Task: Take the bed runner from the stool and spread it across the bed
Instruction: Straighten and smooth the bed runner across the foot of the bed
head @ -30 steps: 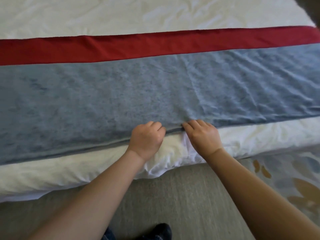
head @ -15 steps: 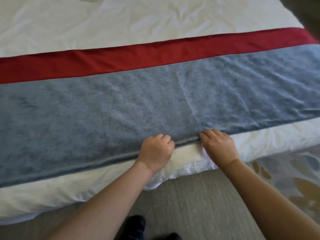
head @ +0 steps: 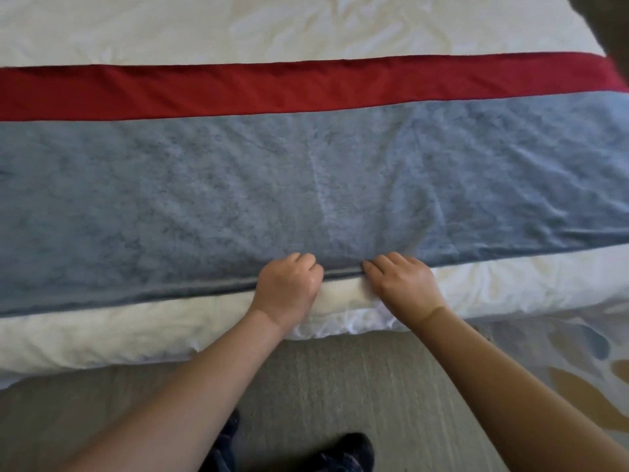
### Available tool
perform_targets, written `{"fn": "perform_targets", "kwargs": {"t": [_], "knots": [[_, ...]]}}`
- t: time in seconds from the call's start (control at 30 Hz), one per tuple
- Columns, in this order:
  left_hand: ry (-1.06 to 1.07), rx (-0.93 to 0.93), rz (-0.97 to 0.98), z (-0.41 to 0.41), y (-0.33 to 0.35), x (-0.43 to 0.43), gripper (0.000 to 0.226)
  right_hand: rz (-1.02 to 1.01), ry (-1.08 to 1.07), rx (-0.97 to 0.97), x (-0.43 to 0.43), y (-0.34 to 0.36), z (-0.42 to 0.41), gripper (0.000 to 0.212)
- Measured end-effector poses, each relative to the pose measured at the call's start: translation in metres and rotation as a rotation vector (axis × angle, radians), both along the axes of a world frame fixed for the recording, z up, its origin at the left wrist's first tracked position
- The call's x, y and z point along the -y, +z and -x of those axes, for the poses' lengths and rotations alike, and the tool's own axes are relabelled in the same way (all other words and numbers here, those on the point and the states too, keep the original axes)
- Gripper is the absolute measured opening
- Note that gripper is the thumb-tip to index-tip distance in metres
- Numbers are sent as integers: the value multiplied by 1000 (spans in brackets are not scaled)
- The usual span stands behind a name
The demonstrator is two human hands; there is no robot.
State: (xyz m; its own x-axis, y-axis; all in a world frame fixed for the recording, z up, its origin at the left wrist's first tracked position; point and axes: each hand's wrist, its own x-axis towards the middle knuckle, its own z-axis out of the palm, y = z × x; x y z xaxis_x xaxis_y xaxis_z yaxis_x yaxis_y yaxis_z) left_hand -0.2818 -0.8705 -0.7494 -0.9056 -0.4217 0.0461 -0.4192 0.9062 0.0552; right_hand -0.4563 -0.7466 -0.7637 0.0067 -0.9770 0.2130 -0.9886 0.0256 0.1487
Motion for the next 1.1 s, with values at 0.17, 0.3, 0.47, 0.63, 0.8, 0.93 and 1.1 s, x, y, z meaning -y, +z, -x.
{"fn": "perform_targets", "kwargs": {"t": [0.17, 0.3, 0.47, 0.63, 0.8, 0.93, 1.1], "knots": [[21, 25, 11, 34, -5, -19, 25, -29, -71, 31, -27, 2, 45, 30], [-2, -4, 23, 76, -7, -42, 29, -45, -63, 9, -40, 8, 71, 29], [36, -40, -17, 86, -8, -58, 29, -72, -19, 33, -44, 3, 71, 30], [15, -53, -38, 89, -11, -56, 30, -32, 9, 76, -48, -2, 79, 25], [-46, -44, -79, 113, -8, -59, 29, 11, -48, 43, -57, 2, 107, 25], [-85, -108, -90, 146, -6, -71, 26, -1, -137, 30, -66, 2, 137, 27], [-35, -141, -103, 163, -12, -89, 29, 24, -39, 47, -80, -2, 152, 26]]}}
